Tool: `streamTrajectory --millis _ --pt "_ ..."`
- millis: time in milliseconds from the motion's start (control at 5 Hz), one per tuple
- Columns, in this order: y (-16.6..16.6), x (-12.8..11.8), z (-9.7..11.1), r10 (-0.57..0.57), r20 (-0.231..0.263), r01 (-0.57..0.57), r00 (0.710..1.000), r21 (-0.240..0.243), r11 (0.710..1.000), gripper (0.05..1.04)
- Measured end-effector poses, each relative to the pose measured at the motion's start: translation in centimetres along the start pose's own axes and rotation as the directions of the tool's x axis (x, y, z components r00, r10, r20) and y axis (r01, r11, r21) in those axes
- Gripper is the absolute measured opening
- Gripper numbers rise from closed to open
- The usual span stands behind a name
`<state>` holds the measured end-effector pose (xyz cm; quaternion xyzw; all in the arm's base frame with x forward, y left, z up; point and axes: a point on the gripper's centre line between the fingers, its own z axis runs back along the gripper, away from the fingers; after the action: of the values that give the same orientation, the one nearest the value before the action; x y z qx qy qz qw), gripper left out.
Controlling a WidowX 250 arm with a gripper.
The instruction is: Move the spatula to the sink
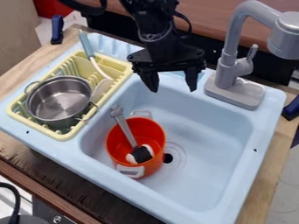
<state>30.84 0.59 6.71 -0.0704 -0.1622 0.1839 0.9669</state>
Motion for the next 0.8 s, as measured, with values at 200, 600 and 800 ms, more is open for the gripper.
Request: streamTrajectory --millis 200,600,800 --pt "0.3 -0.6 -0.5 -0.003 -0.03 0.004 1.0 0.01 1.0 0.999" --pt "3.8 2.0 0.7 -0.07 -0.051 0.075 0.996 0.107 0.991 0.999" --pt "6.3 3.3 1.0 -0.018 0.029 0.013 0.999 0.16 0.987 0.999"
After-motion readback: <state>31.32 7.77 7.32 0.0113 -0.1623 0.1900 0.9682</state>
